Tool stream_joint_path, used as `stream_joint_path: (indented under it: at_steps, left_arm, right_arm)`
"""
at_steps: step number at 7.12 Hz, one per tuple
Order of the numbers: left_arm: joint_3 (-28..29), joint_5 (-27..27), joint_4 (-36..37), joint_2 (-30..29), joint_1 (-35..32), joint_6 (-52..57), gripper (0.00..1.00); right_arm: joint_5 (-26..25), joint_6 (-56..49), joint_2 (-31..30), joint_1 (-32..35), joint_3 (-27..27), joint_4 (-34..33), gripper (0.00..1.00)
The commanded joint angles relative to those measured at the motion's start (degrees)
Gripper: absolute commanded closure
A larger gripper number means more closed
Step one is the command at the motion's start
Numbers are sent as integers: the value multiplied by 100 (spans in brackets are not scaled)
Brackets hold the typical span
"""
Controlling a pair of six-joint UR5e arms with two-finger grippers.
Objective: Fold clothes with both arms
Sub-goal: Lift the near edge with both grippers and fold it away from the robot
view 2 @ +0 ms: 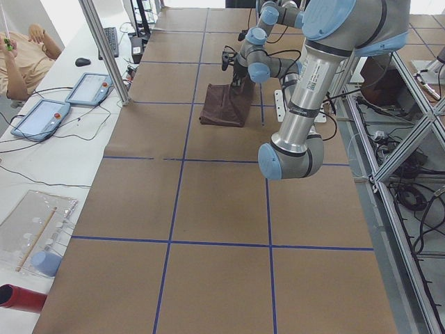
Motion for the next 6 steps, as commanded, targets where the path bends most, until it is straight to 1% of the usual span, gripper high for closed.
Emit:
stream_joint_path:
  at_steps: [1,2,3,4,6]
  left_arm:
    - [1283,-96,-604,-497,-448,241,100]
    - [1749,-88,-1120,-499,-457,250,100]
    - [2085,-79,-1403,-508,-457,258,100]
    - [2306,-61,-1546,-508,-457,258,100]
    - [2509,-53,-1625,-481,-440,250,100]
  right_arm:
    - [10,-205,216,404,-980,750,100]
    - [19,-354,234,571,-1219,971,100]
    - [19,-460,235,668,-1456,1190,100]
    - [28,-557,269,765,-1624,1375,100]
    - [89,-751,427,941,-1932,1395,100]
